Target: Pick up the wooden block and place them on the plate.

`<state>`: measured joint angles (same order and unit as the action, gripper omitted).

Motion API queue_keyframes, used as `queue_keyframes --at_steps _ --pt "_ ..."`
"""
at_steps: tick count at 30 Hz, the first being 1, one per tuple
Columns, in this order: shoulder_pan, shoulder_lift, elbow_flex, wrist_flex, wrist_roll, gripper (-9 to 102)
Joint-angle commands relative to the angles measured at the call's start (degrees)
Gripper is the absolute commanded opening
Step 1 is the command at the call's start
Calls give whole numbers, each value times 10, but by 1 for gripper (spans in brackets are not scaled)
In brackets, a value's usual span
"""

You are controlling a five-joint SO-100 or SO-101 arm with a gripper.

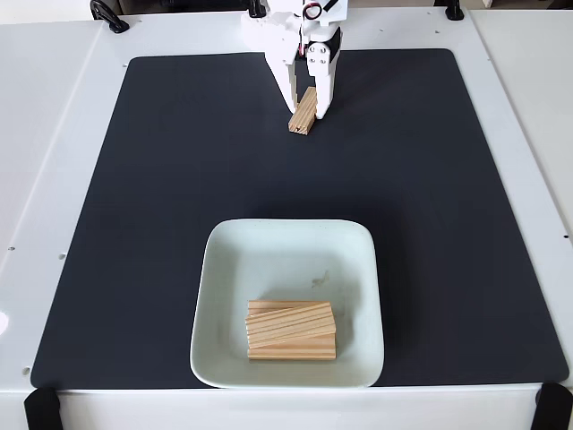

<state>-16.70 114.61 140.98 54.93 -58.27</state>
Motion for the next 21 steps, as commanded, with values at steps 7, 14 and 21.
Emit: queue_keyframes --at_steps 7,14,21 --pt "-37 39 -220 -8 227 0" --pt "-45 -95 -470 1 468 0" --pt "9 -281 -686 2 597 -1"
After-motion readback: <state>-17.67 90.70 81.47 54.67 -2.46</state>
